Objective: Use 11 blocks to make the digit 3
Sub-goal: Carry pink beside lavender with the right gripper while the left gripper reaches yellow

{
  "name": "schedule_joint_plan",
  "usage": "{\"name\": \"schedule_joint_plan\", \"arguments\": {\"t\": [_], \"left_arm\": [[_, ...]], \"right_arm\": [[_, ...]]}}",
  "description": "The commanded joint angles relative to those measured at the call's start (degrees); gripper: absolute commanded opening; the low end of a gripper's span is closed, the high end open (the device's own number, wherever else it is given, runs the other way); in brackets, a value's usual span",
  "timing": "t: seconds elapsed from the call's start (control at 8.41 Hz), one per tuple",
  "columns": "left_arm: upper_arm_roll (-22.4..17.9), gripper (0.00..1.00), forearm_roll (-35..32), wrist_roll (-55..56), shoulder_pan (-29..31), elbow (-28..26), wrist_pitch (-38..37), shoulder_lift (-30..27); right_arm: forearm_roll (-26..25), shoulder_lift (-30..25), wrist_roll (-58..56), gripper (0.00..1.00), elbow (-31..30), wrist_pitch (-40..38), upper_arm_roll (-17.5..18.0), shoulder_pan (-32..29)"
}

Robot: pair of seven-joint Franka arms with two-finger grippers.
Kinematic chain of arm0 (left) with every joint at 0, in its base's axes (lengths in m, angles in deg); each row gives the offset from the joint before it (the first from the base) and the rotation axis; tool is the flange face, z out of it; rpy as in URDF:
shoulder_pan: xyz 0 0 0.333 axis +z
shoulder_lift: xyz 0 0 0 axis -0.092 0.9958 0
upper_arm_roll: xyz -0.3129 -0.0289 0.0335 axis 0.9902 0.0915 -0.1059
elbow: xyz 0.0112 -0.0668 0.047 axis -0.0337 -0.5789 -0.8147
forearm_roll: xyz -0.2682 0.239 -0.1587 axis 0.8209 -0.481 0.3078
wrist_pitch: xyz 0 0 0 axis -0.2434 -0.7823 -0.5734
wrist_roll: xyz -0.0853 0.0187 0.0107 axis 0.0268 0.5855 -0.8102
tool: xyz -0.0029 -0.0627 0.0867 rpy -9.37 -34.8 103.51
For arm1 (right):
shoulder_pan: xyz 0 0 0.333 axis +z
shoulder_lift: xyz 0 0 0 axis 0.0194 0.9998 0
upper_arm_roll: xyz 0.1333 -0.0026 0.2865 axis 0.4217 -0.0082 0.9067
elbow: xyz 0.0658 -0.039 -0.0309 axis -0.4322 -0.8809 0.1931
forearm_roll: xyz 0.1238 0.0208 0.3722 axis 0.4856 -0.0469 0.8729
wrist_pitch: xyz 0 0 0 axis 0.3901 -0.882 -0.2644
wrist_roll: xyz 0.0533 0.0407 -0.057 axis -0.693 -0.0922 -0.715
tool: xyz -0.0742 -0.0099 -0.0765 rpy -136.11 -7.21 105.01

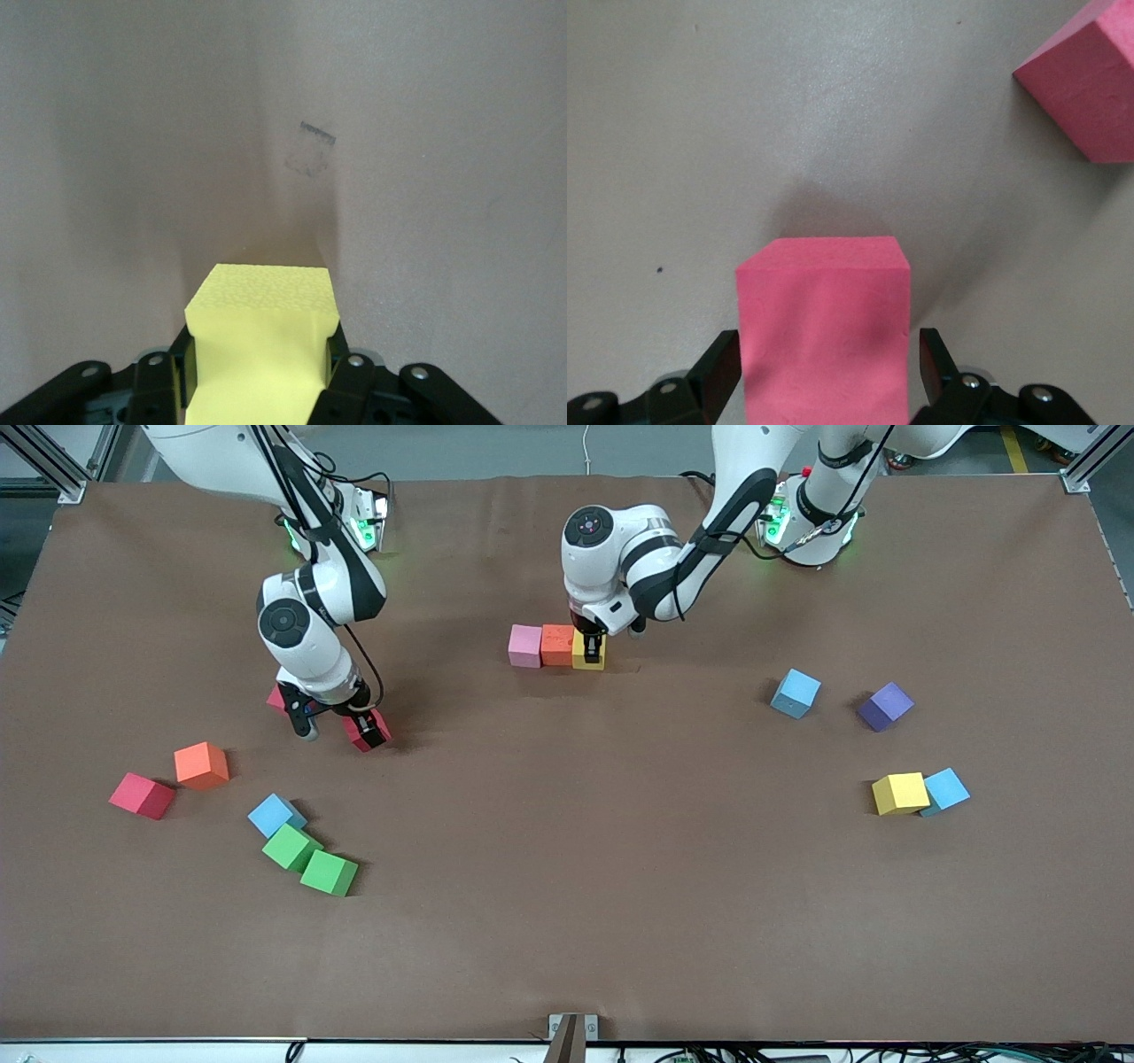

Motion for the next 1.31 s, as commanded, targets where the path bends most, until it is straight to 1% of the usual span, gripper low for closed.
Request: {"name": "schedule_joint_plan", "arguments": {"t": [0.0, 0.12, 0.24, 0.48, 0.59, 0.83, 0.95, 1.07, 1.19], "left_arm": [[-0.29, 0.74, -2.37, 13.41, -1.94, 1.9, 0.25, 3.11], [-0.29, 1.0, -3.68, 13.59, -1.85, 2.42, -1.41, 3.11], [-0.2, 1.0, -3.69, 13.59, -1.59, 2.6, -1.6, 2.94], [-0.03, 1.0, -3.7, 13.68, -1.5, 3.22, -4.48, 2.15], [0.15, 1.0, -3.78, 13.59, -1.5, 3.4, -6.24, 0.66], [0.41, 1.0, -3.78, 11.84, -0.88, 3.4, -9.05, -4.51], [0.33, 1.0, -3.7, 9.66, -0.01, 3.4, -9.94, -6.71], [0.41, 1.0, -3.61, 5.98, 2.52, 3.66, -10.21, -7.69], [0.41, 1.0, -3.52, 2.29, 5.33, 3.66, -10.21, -8.83]], "right_arm": [[1.02, -0.34, -1.98, 0.68, -0.85, 0.76, 0.12, -0.41], [1.02, -0.43, -2.86, 0.42, -0.85, 0.5, 0.12, -0.5], [0.93, -0.6, -3.21, 0.22, -0.5, -0.37, 0.03, -0.5], [0.84, -0.69, -5.75, 0.06, 0.37, -0.38, 0.03, -0.41], [0.84, -0.95, -6.03, 0.04, 1.51, -1.25, 0.03, -0.41], [0.58, -0.96, -7.51, 0.02, 7.29, -7.56, 0.46, 0.38], [0.49, -0.96, -7.78, 0.0, 9.32, -8.2, 0.55, 2.03], [0.41, -0.87, -7.61, 0.0, 11.52, -9.94, 0.56, 5.71], [0.06, -0.87, -8.05, 0.0, 14.5, -14.05, 0.56, 8.79]]}}
